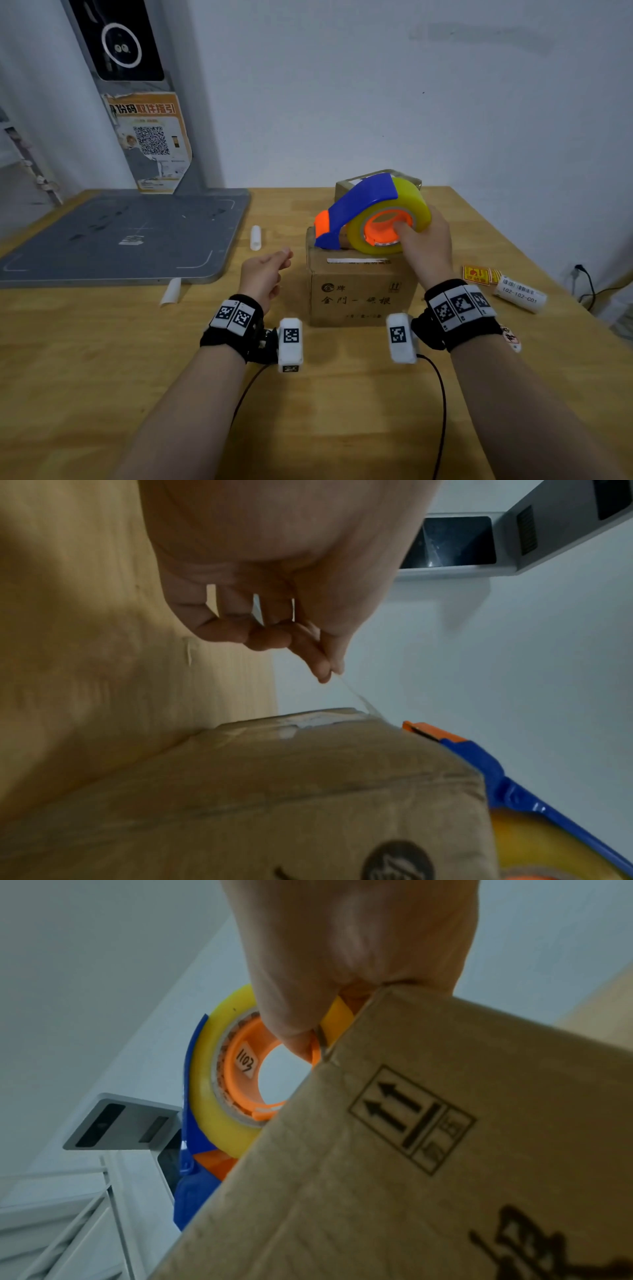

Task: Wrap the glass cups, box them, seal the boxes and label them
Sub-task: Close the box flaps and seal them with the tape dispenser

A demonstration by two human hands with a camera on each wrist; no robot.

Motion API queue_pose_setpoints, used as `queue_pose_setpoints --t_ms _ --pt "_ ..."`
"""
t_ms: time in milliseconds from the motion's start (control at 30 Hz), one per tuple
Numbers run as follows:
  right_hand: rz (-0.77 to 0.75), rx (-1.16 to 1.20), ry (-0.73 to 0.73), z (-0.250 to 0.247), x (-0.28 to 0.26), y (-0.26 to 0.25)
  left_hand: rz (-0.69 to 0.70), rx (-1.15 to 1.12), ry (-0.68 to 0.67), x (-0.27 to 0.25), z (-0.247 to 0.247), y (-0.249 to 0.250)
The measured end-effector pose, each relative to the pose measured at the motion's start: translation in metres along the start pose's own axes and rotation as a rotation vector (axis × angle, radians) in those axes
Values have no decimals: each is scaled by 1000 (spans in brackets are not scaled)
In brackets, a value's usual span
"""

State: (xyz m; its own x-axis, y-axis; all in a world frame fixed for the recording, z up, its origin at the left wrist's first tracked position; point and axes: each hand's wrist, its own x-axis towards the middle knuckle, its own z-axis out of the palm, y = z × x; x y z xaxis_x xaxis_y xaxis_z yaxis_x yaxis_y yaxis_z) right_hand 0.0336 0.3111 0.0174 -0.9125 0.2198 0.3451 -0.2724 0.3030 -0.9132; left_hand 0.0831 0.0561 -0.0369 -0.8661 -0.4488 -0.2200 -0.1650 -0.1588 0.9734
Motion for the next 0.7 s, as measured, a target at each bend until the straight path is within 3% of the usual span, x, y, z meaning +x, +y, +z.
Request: queue_pose_setpoints --t_ms 300,467,533,600,700 --pt "30 -19 -10 2 0 6 33 39 22 -9 27 -21" --pt "33 -30 5 4 -2 6 208 296 -32 -12 31 -21" --pt "37 -36 8 4 -2 5 218 414 -71 -14 31 -18" --pt "37 -45 5 4 -3 4 152 459 -105 -16 30 -13" --pt "38 -62 -1 3 -4 5 -88 534 -125 -17 24 -14"
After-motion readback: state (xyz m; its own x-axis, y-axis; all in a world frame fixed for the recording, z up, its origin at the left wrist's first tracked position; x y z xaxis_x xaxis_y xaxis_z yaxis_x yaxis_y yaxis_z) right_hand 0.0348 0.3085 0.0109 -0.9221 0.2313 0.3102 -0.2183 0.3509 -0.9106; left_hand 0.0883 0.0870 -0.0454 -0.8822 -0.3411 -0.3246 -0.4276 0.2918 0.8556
